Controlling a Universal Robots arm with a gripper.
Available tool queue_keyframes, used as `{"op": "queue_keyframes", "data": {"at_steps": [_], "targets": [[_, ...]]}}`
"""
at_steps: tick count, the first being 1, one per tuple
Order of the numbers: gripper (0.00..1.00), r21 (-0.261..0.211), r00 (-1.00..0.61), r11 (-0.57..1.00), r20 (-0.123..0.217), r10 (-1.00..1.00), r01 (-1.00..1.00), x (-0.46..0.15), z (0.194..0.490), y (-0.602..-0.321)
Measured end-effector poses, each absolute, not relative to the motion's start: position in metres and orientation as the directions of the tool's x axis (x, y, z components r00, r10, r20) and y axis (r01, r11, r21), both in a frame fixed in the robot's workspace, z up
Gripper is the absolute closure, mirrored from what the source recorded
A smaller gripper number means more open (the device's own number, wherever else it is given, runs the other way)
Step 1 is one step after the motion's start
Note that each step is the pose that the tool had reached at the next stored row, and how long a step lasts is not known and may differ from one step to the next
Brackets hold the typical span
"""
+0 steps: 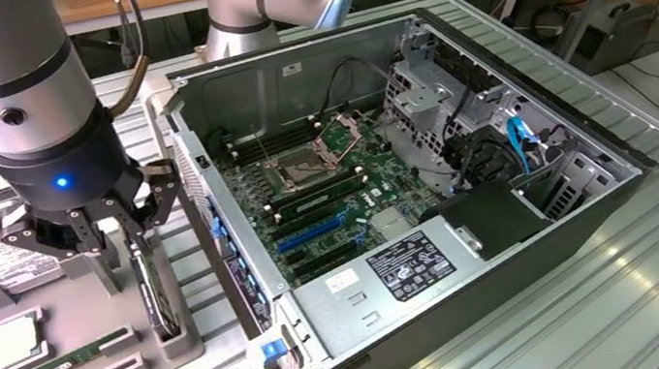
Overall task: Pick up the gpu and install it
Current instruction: 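Pick up the gpu and move the gpu toward the slot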
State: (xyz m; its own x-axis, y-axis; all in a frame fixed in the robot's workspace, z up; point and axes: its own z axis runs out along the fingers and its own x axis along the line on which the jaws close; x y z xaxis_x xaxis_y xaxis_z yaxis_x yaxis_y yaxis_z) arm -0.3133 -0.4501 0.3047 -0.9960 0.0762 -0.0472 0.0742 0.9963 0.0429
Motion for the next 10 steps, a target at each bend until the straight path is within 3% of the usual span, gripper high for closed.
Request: {"op": "queue_keyframes", "data": {"at_steps": [10], "targets": [[0.64,0.043,-0.996,0.996,-0.054,0.076,0.074,-0.315,0.287,-0.450]]}}
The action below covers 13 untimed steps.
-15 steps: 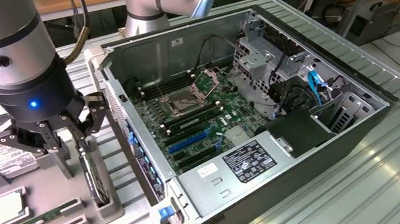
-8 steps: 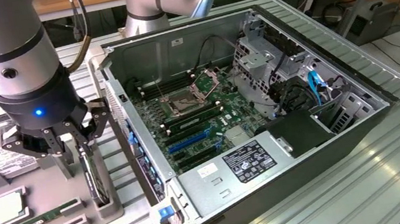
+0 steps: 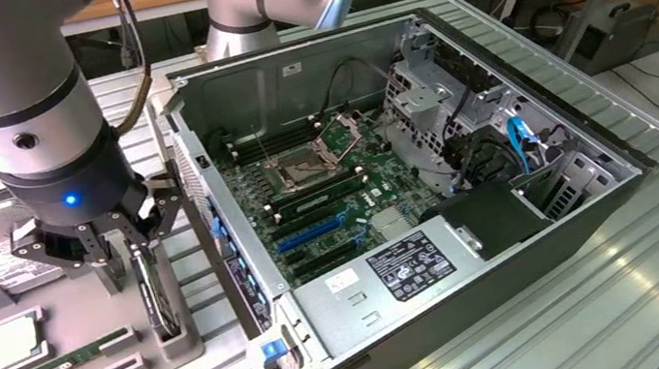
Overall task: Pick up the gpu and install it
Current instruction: 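Pick up the gpu and move the gpu toward the slot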
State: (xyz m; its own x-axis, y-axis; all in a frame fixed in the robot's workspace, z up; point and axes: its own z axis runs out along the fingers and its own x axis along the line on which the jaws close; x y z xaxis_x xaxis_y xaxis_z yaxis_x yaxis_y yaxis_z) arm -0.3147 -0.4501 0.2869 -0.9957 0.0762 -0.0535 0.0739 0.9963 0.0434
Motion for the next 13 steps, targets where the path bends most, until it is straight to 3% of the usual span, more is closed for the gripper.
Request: {"op": "queue_keyframes", "data": {"at_steps": [13], "targets": [[0.64,0.044,-0.995,0.996,-0.064,0.076,0.073,-0.316,0.260,-0.450]]}}
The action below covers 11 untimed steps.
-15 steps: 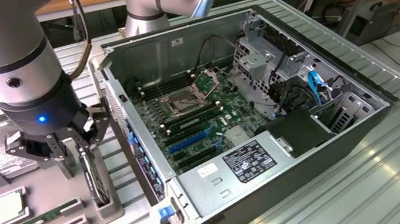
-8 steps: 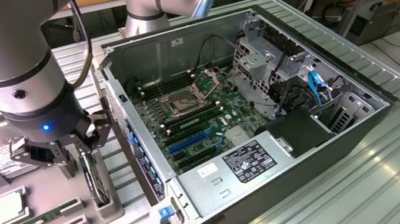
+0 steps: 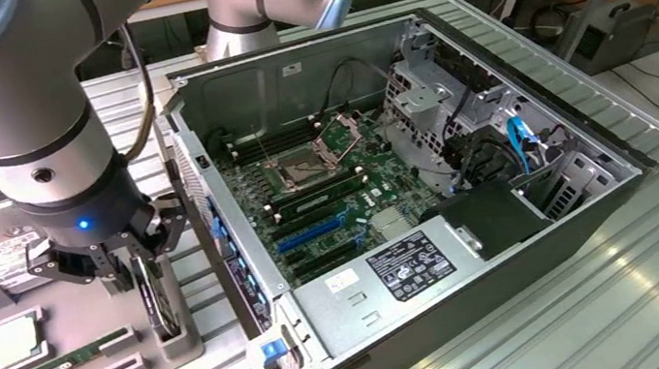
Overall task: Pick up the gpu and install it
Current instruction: 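Pick up the gpu and move the gpu toward the slot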
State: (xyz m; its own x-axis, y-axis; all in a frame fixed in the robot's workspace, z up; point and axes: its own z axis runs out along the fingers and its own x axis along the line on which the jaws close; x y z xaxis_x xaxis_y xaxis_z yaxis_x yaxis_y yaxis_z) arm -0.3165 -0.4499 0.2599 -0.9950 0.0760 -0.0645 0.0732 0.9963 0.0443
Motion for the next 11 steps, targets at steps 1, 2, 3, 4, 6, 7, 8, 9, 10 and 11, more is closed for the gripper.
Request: {"op": "queue_keyframes", "data": {"at_steps": [1,2,3,4,6,7,8,9,10,11], "targets": [[0.64,0.044,-0.995,0.996,-0.066,0.076,0.073,-0.3165,0.2578,-0.4498],[0.64,0.044,-0.995,0.996,-0.067,0.076,0.073,-0.3165,0.2559,-0.4494],[0.64,0.044,-0.995,0.996,-0.067,0.076,0.073,-0.3165,0.2547,-0.4490],[0.64,0.045,-0.995,0.996,-0.067,0.076,0.073,-0.3165,0.2536,-0.4487],[0.64,0.046,-0.995,0.996,-0.067,0.076,0.073,-0.3165,0.2514,-0.4473],[0.64,0.047,-0.995,0.996,-0.067,0.076,0.073,-0.3165,0.2506,-0.4465],[0.64,0.048,-0.995,0.996,-0.067,0.076,0.073,-0.3167,0.2494,-0.4454],[0.64,0.048,-0.995,0.996,-0.067,0.076,0.073,-0.3168,0.2488,-0.4447],[0.64,0.049,-0.995,0.996,-0.067,0.076,0.073,-0.3171,0.2484,-0.4438],[0.64,0.049,-0.995,0.996,-0.067,0.076,0.073,-0.3176,0.2481,-0.4433]]}}
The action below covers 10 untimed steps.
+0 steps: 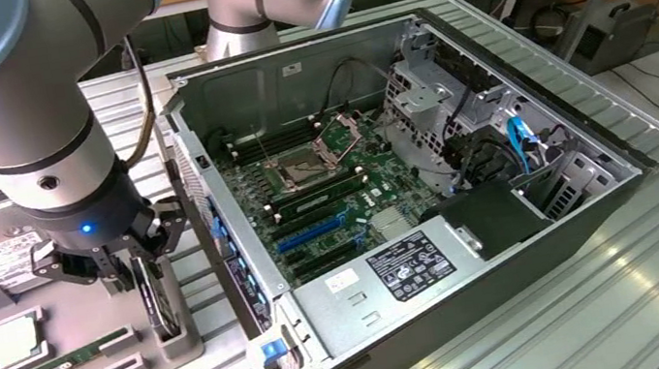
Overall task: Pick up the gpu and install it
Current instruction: 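Pick up the gpu and move the gpu toward the slot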
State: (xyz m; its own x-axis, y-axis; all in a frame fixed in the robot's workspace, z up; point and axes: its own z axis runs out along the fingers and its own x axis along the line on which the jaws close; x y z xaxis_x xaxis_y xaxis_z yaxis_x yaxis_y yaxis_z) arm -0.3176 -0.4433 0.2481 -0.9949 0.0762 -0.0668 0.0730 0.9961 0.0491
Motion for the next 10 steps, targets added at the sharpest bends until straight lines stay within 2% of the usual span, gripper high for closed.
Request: {"op": "queue_keyframes", "data": {"at_steps": [10], "targets": [[0.64,0.049,-0.995,0.996,-0.068,0.076,0.073,-0.3189,0.2450,-0.4396]]}}
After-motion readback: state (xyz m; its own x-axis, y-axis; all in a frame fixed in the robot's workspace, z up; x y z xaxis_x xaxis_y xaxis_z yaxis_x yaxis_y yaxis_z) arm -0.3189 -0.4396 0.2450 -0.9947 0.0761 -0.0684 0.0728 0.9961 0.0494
